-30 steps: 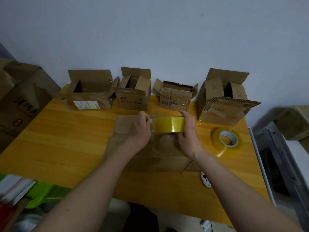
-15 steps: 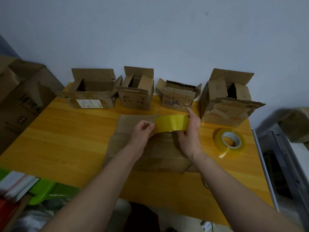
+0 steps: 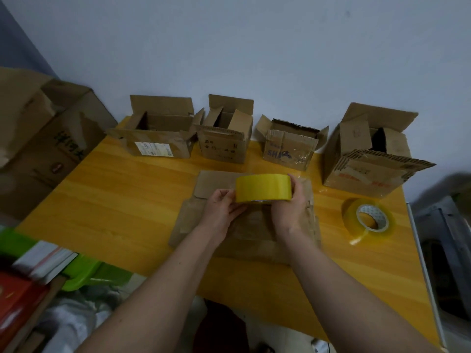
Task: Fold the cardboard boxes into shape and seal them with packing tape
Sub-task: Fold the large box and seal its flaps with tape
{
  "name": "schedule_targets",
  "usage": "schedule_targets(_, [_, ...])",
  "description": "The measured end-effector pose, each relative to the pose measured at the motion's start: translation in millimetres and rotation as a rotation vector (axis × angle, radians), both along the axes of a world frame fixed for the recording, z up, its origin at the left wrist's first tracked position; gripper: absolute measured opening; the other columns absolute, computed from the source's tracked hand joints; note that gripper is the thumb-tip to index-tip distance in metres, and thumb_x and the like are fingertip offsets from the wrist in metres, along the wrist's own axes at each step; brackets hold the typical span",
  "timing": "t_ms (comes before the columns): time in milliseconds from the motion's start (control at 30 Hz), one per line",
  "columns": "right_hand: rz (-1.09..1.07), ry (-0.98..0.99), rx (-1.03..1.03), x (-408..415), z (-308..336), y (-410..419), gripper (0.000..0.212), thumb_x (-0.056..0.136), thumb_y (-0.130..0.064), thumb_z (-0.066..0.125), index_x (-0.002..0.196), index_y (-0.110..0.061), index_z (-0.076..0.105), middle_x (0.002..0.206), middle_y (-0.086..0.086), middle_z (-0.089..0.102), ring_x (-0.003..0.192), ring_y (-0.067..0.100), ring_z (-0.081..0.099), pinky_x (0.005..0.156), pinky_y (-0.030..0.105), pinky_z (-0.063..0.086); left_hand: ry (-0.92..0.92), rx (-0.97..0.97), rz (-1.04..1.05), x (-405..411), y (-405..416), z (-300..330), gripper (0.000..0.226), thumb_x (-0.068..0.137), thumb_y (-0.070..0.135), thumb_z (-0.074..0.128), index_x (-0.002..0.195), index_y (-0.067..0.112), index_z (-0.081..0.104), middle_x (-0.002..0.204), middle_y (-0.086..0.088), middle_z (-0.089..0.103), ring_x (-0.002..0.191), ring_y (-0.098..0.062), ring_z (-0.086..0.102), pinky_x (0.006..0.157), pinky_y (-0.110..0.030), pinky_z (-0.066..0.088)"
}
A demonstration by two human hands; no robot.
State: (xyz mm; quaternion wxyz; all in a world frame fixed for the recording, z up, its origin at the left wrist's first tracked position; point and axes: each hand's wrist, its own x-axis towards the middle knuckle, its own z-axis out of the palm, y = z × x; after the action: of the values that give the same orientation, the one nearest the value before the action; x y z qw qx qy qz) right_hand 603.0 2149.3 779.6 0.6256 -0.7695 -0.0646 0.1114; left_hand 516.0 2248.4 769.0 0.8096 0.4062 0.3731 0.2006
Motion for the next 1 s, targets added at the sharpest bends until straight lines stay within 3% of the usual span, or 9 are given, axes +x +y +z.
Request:
schedule_targets(67, [0.03, 0.024, -0.006, -1, -4, 2, 0.04, 0.088, -0.004, 0.054, 0.127, -0.012, 0.053, 0.12, 0.011, 0.058, 0.113, 0.027, 0.052, 0.097, 0.044, 0.047, 0.0, -0.007, 0.012, -4, 2, 2, 0.011, 0.099, 0.013, 0.049, 0.088, 0.01, 0.049, 0.093, -0.011, 0.063, 0.089, -0.02, 0.065, 0.079, -0.03, 0.057])
schedule_targets(100, [0.041, 0.03, -0.006, 0, -5, 1, 0.035, 0.088, -0.003, 0.053, 0.122, -0.012, 0.056, 0.116, 0.011, 0.06, 0.11, 0.027, 0.054, 0.093, 0.036, 0.049, 0.021, 0.03, 0.003, -6, 2, 3, 0.01, 0.099, 0.015, 0.05, 0.09, 0.01, 0.05, 0.096, -0.012, 0.064, 0.092, -0.02, 0.065, 0.08, -0.03, 0.057])
schedule_targets(167, [0.044, 0.016, 0.006, -2, -3, -1, 0.024, 0.089, -0.002, 0.055, 0.106, -0.017, 0.061, 0.101, 0.005, 0.064, 0.099, 0.023, 0.058, 0.079, 0.015, 0.049, 0.178, 0.295, -0.021, -10, 1, 8, 0.011, 0.098, 0.021, 0.052, 0.09, 0.013, 0.055, 0.099, -0.009, 0.065, 0.096, -0.021, 0.065, 0.075, -0.026, 0.054])
schedule_targets(233, [0.04, -0.028, -0.037, -5, 0, -3, 0.019, 0.089, -0.007, 0.057, 0.099, -0.023, 0.062, 0.097, 0.0, 0.063, 0.096, 0.02, 0.058, 0.085, 0.023, 0.05, 0.397, 0.685, -0.014, -12, 0, 11, 0.013, 0.095, 0.027, 0.055, 0.085, 0.02, 0.057, 0.102, -0.002, 0.062, 0.102, -0.022, 0.06, 0.077, -0.027, 0.049])
schedule_targets(333, [0.058, -0.265, -0.443, -4, 4, -10, 0.037, 0.087, -0.02, 0.062, 0.124, -0.02, 0.058, 0.139, 0.008, 0.047, 0.132, 0.028, 0.034, 0.109, 0.04, 0.027, 0.628, 0.957, 0.035, -12, 1, 11, 0.012, 0.092, 0.034, 0.059, 0.084, 0.024, 0.06, 0.137, -0.001, 0.046, 0.13, -0.023, 0.036, 0.105, -0.039, 0.035])
schedule_targets(433, [0.123, -0.401, -0.67, 1, 6, -21, 0.044, 0.085, -0.026, 0.064, 0.128, -0.021, 0.054, 0.159, 0.009, 0.014, 0.146, 0.032, 0.002, 0.117, 0.053, 0.003, 0.76, 1.025, -0.025, -12, 1, 9, 0.01, 0.089, 0.038, 0.062, 0.082, 0.031, 0.061, 0.157, 0.003, 0.02, 0.144, -0.026, 0.012, 0.115, -0.049, 0.016])
schedule_targets(500, [0.163, -0.336, -0.732, 2, 4, -26, 0.044, 0.087, -0.03, 0.061, 0.13, -0.024, 0.052, 0.16, 0.009, 0.003, 0.146, 0.034, -0.004, 0.115, 0.057, 0.0, 0.789, 1.025, -0.062, -12, 1, 8, 0.011, 0.087, 0.04, 0.064, 0.08, 0.034, 0.06, 0.159, 0.005, 0.013, 0.146, -0.027, 0.006, 0.114, -0.053, 0.01])
schedule_targets(767, [0.204, -0.222, -0.691, 3, 3, -22, 0.046, 0.092, -0.031, 0.05, 0.137, -0.024, 0.043, 0.157, 0.013, 0.018, 0.144, 0.036, 0.012, 0.114, 0.052, 0.015, 0.806, 0.971, -0.109, -11, 5, 16, 0.013, 0.088, 0.043, 0.063, 0.077, 0.038, 0.057, 0.16, 0.004, 0.012, 0.144, -0.028, 0.01, 0.112, -0.055, 0.016])
schedule_targets(1000, [0.21, -0.234, -0.755, 0, -1, -18, 0.043, 0.092, -0.032, 0.049, 0.134, -0.02, 0.05, 0.158, 0.02, 0.012, 0.146, 0.037, 0.002, 0.119, 0.048, 0.003, 0.888, 0.882, -0.227, -18, 11, 22, 0.011, 0.091, 0.05, 0.055, 0.092, 0.039, 0.056, 0.159, -0.01, 0.015, 0.146, -0.031, 0.009, 0.114, -0.051, 0.014])
